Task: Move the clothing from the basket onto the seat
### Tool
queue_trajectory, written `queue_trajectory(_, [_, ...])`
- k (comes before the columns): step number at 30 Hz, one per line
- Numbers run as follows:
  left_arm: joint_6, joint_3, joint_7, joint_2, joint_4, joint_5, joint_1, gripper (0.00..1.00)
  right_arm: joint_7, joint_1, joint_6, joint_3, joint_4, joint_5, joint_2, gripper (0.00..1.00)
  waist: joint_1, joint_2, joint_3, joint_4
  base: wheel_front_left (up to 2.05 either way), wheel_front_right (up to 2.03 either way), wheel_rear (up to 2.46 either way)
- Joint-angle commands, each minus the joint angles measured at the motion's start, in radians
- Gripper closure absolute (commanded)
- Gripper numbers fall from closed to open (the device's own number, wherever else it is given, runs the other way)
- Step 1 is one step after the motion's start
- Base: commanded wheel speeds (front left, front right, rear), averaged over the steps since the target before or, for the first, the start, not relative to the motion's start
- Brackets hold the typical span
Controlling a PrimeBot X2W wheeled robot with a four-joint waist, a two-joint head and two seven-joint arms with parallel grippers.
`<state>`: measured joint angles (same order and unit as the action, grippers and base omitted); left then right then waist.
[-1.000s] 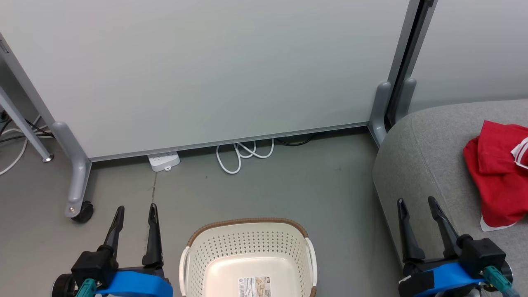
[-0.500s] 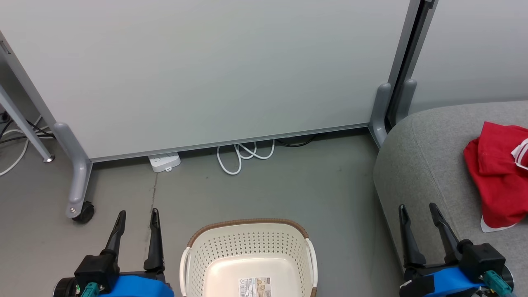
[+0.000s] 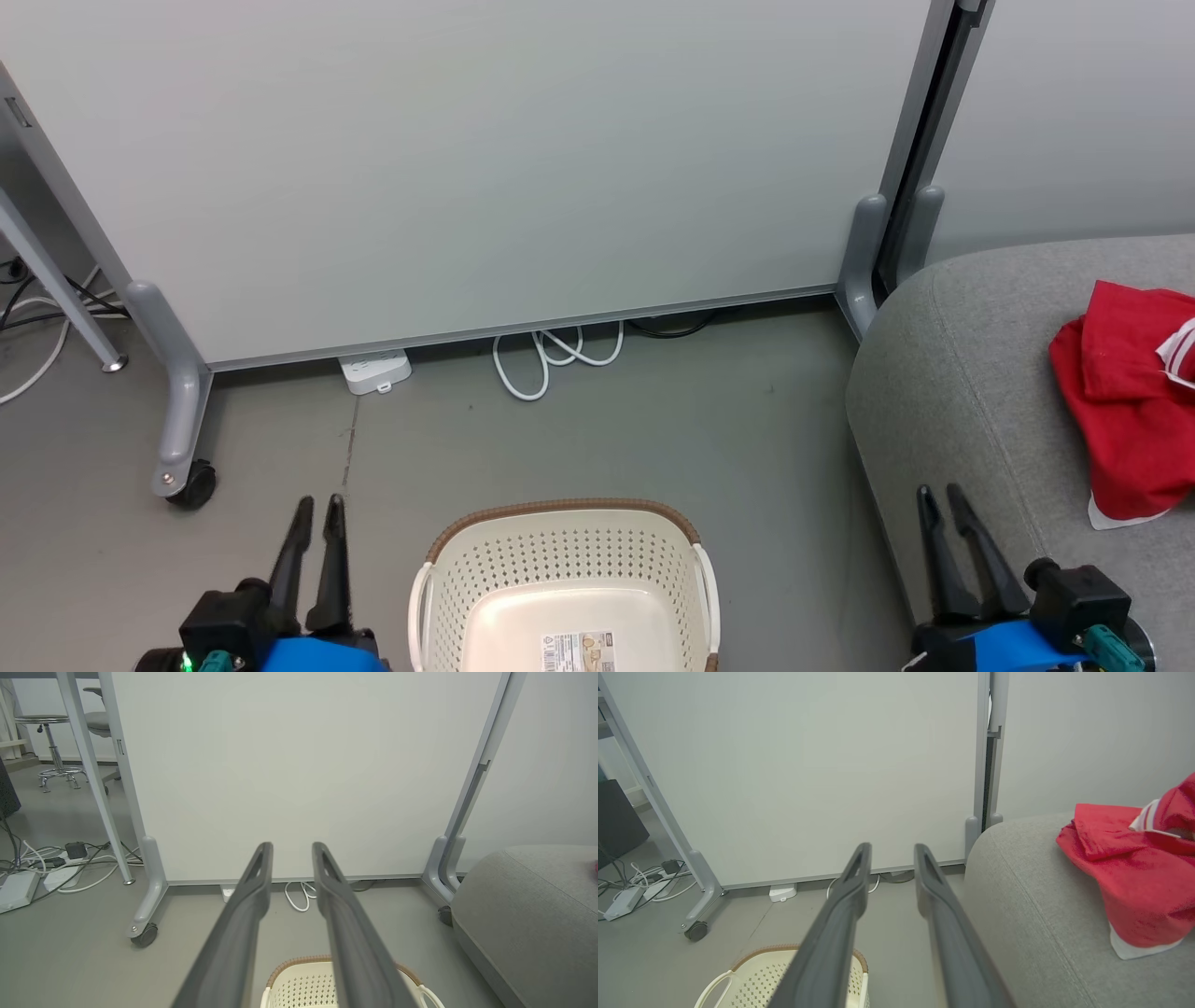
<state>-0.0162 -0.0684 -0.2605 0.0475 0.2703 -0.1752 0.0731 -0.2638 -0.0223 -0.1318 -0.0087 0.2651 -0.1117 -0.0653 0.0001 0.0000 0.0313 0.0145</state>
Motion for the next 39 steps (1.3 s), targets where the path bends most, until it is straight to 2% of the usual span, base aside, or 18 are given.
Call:
queue_trajectory(1, [0.001, 0.002, 0.003, 0.000, 0.006, -0.004, -0.001, 1.00, 0.002, 0.002, 0.000, -0.001, 0.006, -0.004, 0.000, 1.00, 0.0000, 0.0000, 0.000, 0.000, 0.00, 0.00, 0.00])
queue_trajectory(22, [0.039, 0.049, 0.101, 0.000, 0.005, -0.373, 0.006, 1.00, 0.100, -0.021, 0.000, -0.029, 0.005, -0.390, 0.004, 1.00, 0.0000, 0.0000, -0.006, -0.002, 0.00, 0.00, 0.00])
queue_trajectory(39, [0.065, 0.081, 0.166, 0.001, -0.005, -0.626, 0.016, 1.00, 0.166, -0.038, 0.001, -0.047, -0.003, -0.654, 0.007, 1.00, 0.0000, 0.0000, -0.010, -0.004, 0.00, 0.00, 0.00])
